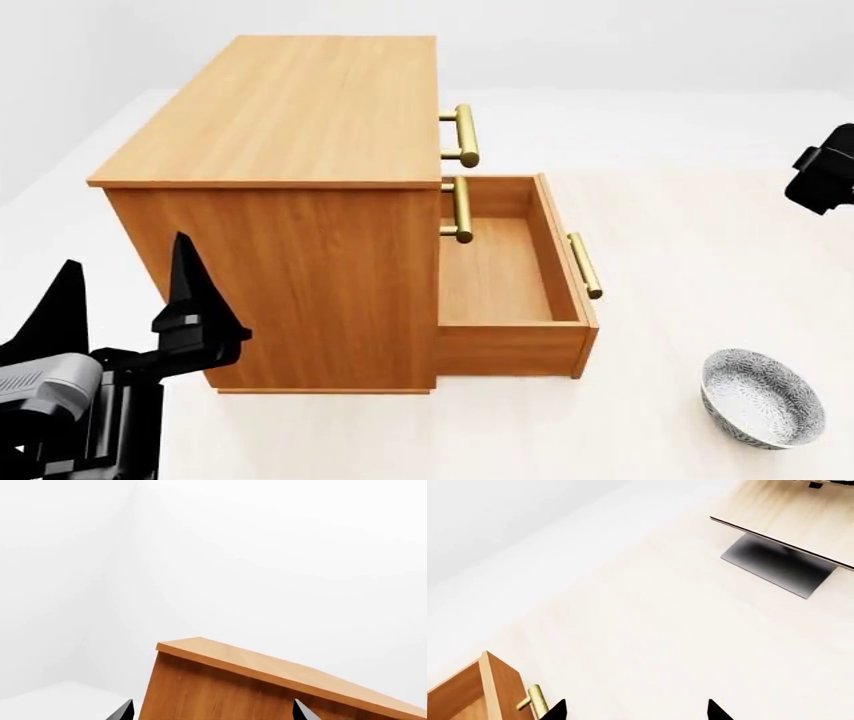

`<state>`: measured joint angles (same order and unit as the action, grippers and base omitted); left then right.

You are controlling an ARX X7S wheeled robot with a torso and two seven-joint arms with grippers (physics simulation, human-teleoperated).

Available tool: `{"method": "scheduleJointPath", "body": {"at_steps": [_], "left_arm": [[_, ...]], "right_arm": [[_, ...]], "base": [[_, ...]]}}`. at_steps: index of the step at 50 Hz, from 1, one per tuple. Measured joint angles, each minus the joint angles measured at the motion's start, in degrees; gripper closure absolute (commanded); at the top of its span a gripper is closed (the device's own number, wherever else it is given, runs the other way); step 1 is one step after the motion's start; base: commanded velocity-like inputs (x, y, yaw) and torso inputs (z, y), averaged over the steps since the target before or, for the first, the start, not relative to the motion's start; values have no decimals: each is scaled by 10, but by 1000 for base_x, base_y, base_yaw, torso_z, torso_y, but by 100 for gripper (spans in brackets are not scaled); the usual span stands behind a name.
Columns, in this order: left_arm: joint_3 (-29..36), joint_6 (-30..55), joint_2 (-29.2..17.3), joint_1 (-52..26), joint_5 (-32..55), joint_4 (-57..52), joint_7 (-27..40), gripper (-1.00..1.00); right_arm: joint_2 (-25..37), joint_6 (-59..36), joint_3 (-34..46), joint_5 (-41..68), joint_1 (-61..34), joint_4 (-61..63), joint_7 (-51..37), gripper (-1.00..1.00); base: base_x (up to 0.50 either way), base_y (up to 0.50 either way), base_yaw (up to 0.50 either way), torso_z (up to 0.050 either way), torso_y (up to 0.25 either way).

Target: Put the bowl on top of the cabinet.

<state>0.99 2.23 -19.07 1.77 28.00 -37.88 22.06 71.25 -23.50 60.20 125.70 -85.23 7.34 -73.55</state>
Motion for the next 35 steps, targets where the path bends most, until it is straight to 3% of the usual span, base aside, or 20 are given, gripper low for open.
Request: {"method": "scheduleJointPath", "body": {"at_steps": [35], "left_arm": [[5,-4,-5,1,2,2,5,-100]], "right_arm": [[35,74,34,16,99,38,10,-100]], "base": [[0,0,0,0,0]]}}
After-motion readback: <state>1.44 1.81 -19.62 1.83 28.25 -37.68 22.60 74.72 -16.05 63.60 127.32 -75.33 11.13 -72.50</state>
